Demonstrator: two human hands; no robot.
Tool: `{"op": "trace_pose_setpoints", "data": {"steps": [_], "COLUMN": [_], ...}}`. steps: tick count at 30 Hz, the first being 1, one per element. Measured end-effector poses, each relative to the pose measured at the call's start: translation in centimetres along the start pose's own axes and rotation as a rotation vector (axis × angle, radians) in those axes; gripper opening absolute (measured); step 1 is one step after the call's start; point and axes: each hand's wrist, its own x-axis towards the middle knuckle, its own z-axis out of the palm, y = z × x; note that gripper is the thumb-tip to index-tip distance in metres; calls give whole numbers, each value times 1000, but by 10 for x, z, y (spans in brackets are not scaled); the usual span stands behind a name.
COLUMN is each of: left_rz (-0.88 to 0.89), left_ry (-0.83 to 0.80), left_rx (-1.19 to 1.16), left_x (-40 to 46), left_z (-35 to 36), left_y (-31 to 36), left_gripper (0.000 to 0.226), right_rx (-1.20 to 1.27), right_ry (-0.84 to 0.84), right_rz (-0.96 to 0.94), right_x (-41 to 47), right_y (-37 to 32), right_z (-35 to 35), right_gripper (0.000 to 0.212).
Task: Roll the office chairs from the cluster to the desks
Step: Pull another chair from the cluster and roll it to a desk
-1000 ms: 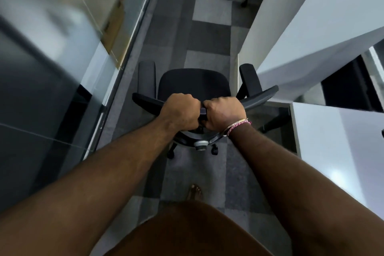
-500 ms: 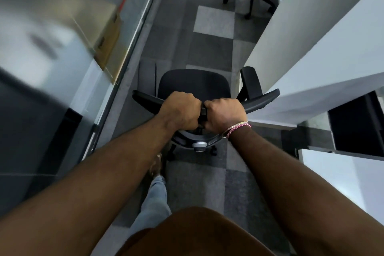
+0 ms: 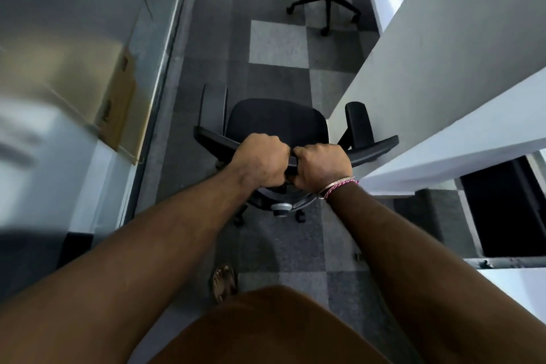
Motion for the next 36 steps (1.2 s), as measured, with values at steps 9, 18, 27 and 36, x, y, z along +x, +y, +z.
{"op": "trace_pose_setpoints", "data": {"steps": [9, 18, 27, 36], "left_rz": [-6, -18, 27, 184], "left_ry": [-2, -12, -53, -28], "left_rx": [-28, -33, -25, 37], "left_x": [128, 262, 371, 495], "left_z": [-25, -49, -70, -88], "left_y": [-64, -110, -162, -254], "left_gripper": [16, 21, 25, 27], "right_rx": [-3, 26, 50, 61], "right_ry": [-15, -33, -36, 22], "right_rz": [1, -23, -25, 155], "right_x": [125, 240, 342, 468], "right_y": [68, 153, 213, 247], "right_z": [6, 18, 28, 36], "right_gripper": [33, 34, 28, 28]}}
